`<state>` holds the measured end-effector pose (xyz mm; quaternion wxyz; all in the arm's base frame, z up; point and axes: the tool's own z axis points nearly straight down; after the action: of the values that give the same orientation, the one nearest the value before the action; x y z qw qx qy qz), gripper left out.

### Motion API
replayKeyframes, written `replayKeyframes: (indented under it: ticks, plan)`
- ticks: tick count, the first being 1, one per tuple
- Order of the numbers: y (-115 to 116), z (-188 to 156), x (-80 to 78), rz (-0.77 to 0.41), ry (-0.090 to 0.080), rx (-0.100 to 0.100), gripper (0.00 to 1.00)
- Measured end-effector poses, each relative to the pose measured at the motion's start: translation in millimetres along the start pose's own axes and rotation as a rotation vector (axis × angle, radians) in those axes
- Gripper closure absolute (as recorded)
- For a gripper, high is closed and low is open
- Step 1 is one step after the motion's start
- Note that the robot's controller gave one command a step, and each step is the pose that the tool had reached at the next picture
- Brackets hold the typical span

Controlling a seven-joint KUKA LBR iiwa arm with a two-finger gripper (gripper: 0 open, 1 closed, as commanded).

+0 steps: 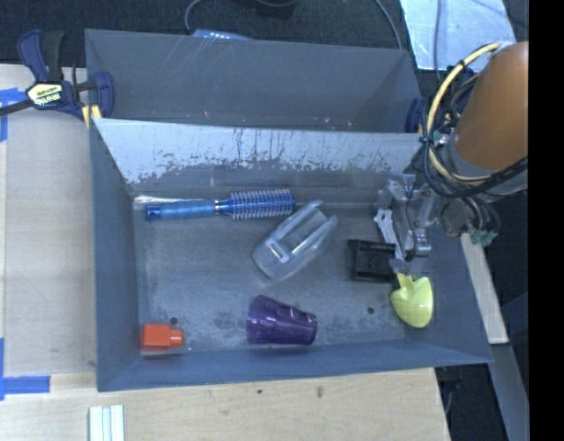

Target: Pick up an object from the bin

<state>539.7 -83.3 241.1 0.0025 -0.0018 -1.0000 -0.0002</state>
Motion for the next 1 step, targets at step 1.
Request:
replayKeyframes:
  ticks: [1]
  plan:
    - [0.4, -4.8, -1.4, -0.002, -0.009, 0.001, 0.0]
